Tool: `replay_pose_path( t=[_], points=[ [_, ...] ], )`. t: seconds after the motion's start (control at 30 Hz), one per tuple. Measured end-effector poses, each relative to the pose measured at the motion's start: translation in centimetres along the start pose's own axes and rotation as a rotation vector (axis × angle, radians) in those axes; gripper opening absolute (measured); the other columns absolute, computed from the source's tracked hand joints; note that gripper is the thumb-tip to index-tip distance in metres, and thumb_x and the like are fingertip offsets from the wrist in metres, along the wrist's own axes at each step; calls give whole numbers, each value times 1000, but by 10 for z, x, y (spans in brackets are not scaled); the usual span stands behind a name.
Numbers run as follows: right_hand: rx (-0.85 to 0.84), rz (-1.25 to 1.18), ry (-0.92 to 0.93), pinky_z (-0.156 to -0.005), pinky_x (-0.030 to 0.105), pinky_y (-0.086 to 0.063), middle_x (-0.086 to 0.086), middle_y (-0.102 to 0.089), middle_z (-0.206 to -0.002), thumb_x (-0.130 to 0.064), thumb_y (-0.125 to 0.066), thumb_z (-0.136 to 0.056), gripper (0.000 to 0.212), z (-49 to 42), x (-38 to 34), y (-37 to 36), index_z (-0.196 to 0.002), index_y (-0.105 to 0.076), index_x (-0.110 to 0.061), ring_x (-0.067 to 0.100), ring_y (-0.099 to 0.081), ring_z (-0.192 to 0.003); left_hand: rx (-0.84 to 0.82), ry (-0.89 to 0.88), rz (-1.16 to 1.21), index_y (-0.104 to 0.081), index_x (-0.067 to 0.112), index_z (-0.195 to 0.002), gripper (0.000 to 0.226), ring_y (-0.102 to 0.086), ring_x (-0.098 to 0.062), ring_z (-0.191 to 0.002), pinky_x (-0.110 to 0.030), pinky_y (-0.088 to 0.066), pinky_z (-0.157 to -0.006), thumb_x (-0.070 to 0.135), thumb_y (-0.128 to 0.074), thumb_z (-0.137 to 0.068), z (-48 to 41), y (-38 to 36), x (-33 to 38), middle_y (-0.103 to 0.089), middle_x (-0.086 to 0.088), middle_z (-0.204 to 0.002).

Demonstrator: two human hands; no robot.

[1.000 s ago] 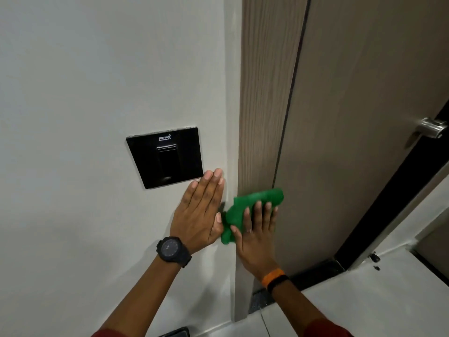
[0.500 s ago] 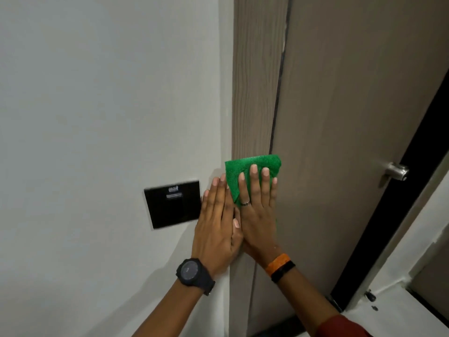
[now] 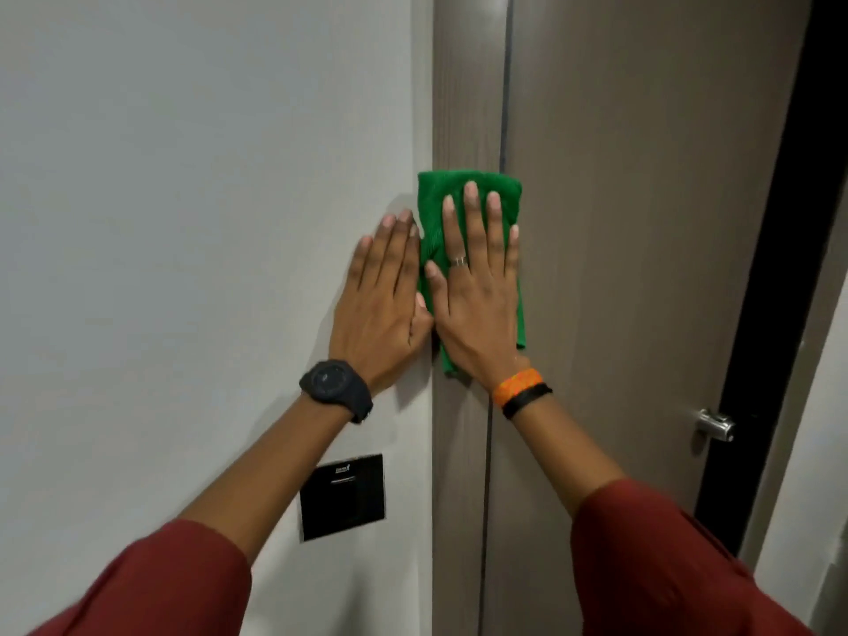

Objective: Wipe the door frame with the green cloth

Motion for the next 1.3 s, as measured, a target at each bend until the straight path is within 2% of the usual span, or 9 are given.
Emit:
replay_pose_path(
  t=[0.13,0.27,0.37,0.53,0.7,0.83,0.93,1.17,1.3],
  points=[
    [36,-5,-23,-130,60,-11,12,-11,-175,-37,-32,-110,63,-50,-3,13,-166,-16,-14,31,-5,-163,66,-30,-119,-20,-5,-159,66,-15,-33,-158,-48,-13,-129,21,-27,-99,-42,18,-28,-18,-21,-168],
    [69,-1,-56,-131,59,-9,12,-10,-176,-38,-31,-111,62,-39,-5,6,-166,-15,-14,30,-4,-163,95,-55,-222,-17,-5,-159,67,-13,-33,-158,-49,-14,-129,21,-30,-98,-37,21,-45,-16,-21,-169],
    [57,-30,-118,-131,59,-7,12,-7,-176,-39,-30,-111,64,8,-7,-7,-167,-12,-14,30,-2,-163,65,-62,-292,-11,-4,-160,72,-9,-32,-159,-49,-12,-130,21,-35,-97,-10,19,-51,-10,-20,-170],
    [-100,-21,-98,-128,63,-14,10,5,-176,-44,-24,-111,67,105,-7,-19,-167,3,-17,30,5,-163,1,-80,-330,-7,-2,-161,72,-4,-30,-159,-49,-9,-130,30,-32,-101,22,18,-56,-4,-18,-172],
    [-87,-7,-18,-131,60,-8,11,3,-176,-44,-23,-112,66,2,2,5,-167,1,-16,29,6,-163,10,-84,-345,-11,-3,-161,70,-7,-30,-159,-49,-12,-129,33,-30,-103,-26,33,-63,-9,-18,-171],
    [-21,-6,-37,-131,57,-1,10,3,-176,-42,-31,-113,66,-125,0,35,-167,-4,-15,30,7,-163,32,-51,-337,-12,-2,-161,68,-8,-31,-159,-50,-13,-129,34,-27,-105,-66,46,-67,-11,-18,-171],
    [10,1,-65,-132,56,-1,8,2,-176,-40,-31,-113,64,-158,-4,42,-167,-5,-17,28,6,-163,39,-33,-328,-11,-2,-161,68,-7,-31,-159,-51,-13,-129,34,-26,-106,-77,50,-68,-10,-18,-171],
    [112,-41,-108,-129,58,-21,13,-27,-171,-24,-42,-109,57,-42,-22,21,-164,-29,-14,32,-19,-160,13,13,-273,-11,-2,-161,69,-8,-31,-159,-52,-14,-129,32,-29,-103,-36,50,-63,-10,-18,-171],
    [109,8,-98,-104,61,-51,23,-56,-145,-3,-63,-96,60,45,-21,12,-153,-49,-8,39,-42,-134,-42,24,-258,-13,-2,-161,71,-9,-31,-159,-55,-16,-128,33,-32,-102,2,48,-57,-12,-17,-171]
  ],
)
Point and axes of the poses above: each hand's wrist, its own z-axis away from the middle knuckle, its own y-axis out of the back of the hand, x = y × z, the point moved 2 cm from there along -z, towards the middle knuckle
